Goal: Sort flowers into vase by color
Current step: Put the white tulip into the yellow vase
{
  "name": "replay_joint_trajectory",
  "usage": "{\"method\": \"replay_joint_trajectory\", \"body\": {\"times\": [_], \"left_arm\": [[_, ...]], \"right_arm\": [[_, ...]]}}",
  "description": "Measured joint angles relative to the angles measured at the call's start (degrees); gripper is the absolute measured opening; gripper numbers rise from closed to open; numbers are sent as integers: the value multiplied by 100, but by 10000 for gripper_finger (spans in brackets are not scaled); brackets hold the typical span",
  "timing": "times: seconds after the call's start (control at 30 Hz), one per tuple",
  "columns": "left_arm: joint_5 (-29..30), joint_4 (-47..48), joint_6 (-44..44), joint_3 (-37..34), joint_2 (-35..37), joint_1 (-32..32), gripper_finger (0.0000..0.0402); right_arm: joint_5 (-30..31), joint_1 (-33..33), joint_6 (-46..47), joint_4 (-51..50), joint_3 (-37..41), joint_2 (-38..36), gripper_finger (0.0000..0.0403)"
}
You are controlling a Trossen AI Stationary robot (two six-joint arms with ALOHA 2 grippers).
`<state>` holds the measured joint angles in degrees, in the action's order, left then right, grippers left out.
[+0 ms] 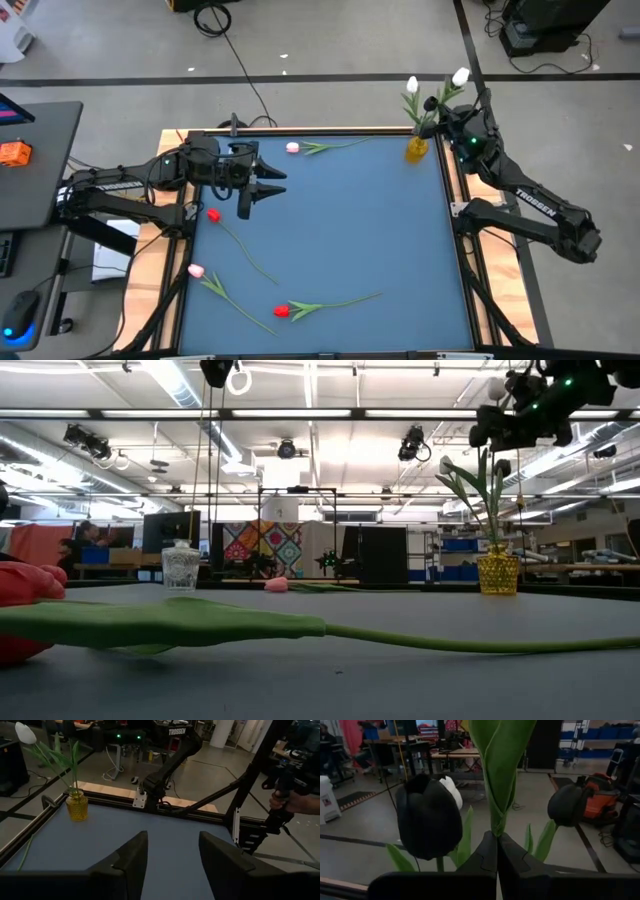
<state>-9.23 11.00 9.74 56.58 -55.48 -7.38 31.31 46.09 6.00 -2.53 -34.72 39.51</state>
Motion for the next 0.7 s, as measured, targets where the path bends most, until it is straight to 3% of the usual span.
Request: {"method": "replay_joint_trajectory", "body": {"times": [0.4,0.7], "left_arm": [[0,0,0,0,0,0,183],[0,0,0,1,0,0,183]], "right_arm": [[-11,15,-59,-434,0,153,8],[-42,15,-162,-693,0,146,50]]}}
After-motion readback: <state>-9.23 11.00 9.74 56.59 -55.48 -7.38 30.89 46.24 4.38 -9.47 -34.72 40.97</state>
